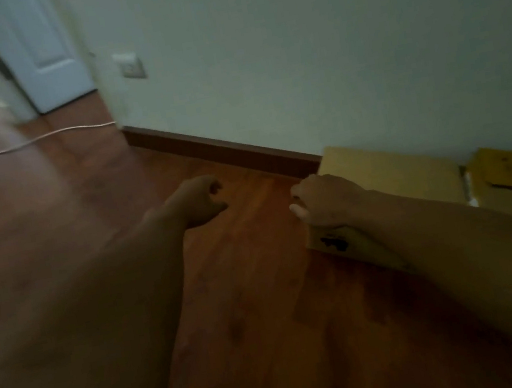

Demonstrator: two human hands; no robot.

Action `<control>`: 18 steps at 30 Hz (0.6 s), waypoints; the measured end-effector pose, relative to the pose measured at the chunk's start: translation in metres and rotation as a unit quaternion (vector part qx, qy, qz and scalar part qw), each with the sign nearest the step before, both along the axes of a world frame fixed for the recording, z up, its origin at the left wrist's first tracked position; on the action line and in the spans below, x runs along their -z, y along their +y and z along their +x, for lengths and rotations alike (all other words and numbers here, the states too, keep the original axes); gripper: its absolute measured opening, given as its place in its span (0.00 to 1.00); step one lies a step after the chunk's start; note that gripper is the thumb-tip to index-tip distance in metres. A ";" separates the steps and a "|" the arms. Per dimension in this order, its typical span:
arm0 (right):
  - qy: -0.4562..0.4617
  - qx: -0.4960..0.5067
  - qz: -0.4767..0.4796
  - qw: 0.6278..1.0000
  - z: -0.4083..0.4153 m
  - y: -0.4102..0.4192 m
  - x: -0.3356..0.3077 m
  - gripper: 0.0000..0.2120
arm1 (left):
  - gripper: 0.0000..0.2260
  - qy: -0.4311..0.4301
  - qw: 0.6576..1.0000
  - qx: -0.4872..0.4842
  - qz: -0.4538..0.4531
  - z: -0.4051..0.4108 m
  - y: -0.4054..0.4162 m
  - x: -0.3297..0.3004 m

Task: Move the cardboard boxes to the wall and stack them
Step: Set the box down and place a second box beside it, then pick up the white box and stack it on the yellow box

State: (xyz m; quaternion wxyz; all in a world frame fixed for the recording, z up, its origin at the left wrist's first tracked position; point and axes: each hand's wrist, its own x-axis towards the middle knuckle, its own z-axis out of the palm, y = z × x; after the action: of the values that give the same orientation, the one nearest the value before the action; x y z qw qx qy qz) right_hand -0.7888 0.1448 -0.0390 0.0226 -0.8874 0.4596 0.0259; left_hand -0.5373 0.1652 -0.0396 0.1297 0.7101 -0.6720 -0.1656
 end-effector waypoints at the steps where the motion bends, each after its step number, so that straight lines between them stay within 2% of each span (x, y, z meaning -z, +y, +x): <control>1: -0.011 -0.017 -0.004 1.000 0.021 0.002 -0.004 0.17 | 0.22 -0.004 1.000 -0.017 -0.002 0.017 0.012 -0.007; 6: -0.059 -0.095 -0.009 0.994 0.120 0.024 -0.018 0.16 | 0.19 -0.024 0.991 -0.130 0.004 0.115 0.090 -0.032; 11: -0.067 -0.169 -0.006 0.983 0.197 0.065 -0.020 0.17 | 0.18 -0.011 0.966 -0.260 0.001 0.192 0.184 -0.029; 18: -0.085 -0.238 0.026 0.967 0.288 0.120 -0.016 0.21 | 0.17 -0.037 0.944 -0.325 0.040 0.240 0.271 -0.011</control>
State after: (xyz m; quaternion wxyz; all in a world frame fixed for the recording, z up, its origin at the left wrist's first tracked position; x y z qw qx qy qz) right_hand -0.5010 0.2648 -0.0234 0.0777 -0.9692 0.2312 -0.0333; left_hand -0.2974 0.4367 -0.0283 0.1233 0.8999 -0.4021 -0.1150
